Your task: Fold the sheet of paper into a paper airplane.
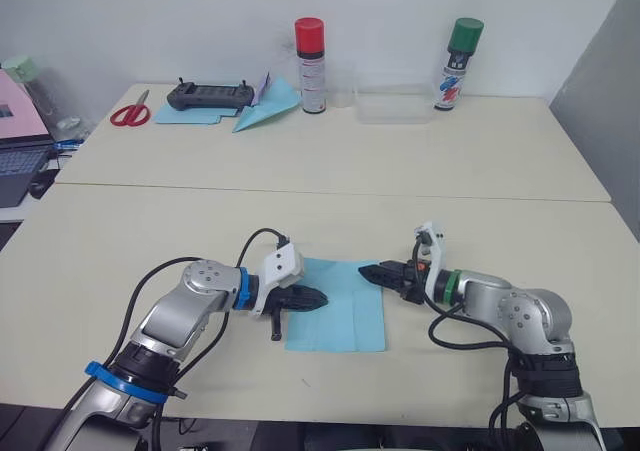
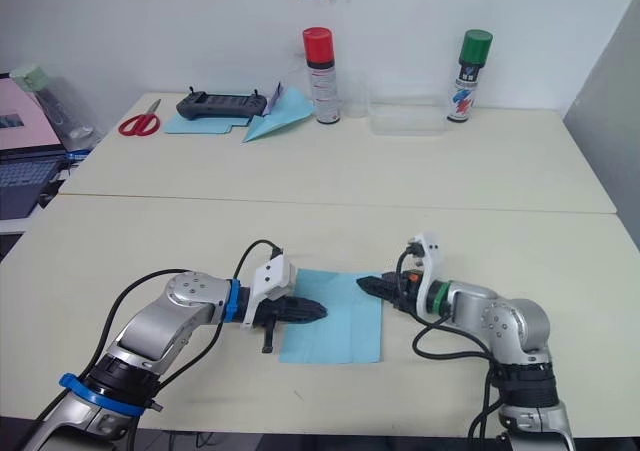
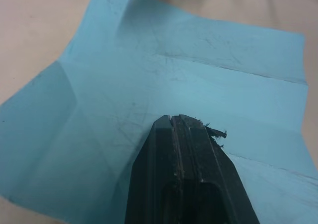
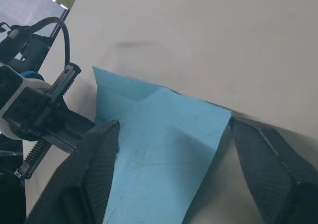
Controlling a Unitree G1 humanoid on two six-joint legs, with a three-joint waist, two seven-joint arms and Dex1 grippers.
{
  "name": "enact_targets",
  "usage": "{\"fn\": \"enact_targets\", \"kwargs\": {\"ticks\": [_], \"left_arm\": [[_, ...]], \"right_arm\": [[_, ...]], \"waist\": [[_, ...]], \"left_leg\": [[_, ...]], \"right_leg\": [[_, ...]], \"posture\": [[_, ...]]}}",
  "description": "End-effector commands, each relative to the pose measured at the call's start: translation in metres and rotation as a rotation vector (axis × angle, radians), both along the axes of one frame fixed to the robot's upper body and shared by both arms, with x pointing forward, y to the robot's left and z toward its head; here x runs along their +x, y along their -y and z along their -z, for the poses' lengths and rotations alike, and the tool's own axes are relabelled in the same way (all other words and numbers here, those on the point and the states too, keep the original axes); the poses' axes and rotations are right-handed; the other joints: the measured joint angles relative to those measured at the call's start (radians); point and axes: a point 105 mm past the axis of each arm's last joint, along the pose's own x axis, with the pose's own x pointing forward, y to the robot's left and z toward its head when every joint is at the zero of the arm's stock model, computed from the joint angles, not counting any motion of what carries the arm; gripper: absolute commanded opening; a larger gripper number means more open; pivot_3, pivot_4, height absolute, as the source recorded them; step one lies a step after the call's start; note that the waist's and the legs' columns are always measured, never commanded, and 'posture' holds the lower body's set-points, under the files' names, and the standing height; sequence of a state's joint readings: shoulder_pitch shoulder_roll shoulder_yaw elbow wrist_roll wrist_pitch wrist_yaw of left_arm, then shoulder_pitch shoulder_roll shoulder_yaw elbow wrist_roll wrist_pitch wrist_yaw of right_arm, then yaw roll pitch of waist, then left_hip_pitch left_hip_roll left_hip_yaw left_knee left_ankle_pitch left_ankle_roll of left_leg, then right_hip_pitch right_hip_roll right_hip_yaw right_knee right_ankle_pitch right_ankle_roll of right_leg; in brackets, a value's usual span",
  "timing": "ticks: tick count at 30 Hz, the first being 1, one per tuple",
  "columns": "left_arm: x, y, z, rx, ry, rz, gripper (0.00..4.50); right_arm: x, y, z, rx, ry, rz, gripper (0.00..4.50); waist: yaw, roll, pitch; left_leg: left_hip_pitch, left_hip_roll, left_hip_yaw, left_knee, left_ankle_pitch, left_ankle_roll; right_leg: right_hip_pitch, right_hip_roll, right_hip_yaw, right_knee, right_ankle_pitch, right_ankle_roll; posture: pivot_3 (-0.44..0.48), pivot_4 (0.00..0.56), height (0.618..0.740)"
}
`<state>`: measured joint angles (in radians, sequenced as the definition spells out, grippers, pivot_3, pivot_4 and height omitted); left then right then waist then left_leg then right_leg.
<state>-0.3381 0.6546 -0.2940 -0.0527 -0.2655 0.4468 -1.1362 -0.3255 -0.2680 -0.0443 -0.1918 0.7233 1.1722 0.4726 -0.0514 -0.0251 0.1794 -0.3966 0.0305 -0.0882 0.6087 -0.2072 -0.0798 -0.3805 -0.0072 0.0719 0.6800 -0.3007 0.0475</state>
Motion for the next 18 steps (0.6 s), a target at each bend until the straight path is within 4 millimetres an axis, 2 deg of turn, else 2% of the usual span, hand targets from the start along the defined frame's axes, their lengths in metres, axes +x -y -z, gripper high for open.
{"fn": "enact_targets", "kwargs": {"ticks": [1,7,15,18], "left_arm": [[-0.001,-0.003,0.011,0.042,-0.020,-0.026,0.00],[0.000,-0.004,0.010,0.047,-0.019,-0.025,0.00],[0.001,-0.003,0.010,0.052,-0.017,-0.017,0.00],[0.002,-0.003,0.010,0.052,-0.017,-0.015,0.00]], "right_arm": [[-0.002,-0.002,-0.006,-0.022,0.057,-0.019,2.12],[-0.005,-0.007,-0.007,-0.120,0.166,-0.069,0.04],[-0.013,-0.016,-0.008,-0.309,0.435,-0.206,0.04],[-0.016,-0.018,-0.007,-0.332,0.475,-0.239,0.04]], "waist": [[0.001,0.000,0.000],[0.001,0.000,0.000],[0.002,0.000,0.000],[0.002,0.000,0.000]], "left_leg": [[-0.001,0.000,0.000,0.000,0.000,0.000],[-0.001,0.000,0.000,0.000,0.000,0.000],[-0.002,0.000,0.000,0.000,0.000,0.000],[-0.002,0.000,0.000,0.000,0.000,0.000]], "right_leg": [[0.000,0.000,0.000,0.000,0.000,0.000],[-0.001,0.000,0.000,0.000,0.000,0.000],[-0.003,0.000,0.000,0.000,0.000,0.000],[-0.003,0.000,0.000,0.000,0.000,0.000]], "posture": [[0.000,0.150,0.740],[0.000,0.150,0.740],[0.000,0.150,0.740],[0.000,0.150,0.740]]}}
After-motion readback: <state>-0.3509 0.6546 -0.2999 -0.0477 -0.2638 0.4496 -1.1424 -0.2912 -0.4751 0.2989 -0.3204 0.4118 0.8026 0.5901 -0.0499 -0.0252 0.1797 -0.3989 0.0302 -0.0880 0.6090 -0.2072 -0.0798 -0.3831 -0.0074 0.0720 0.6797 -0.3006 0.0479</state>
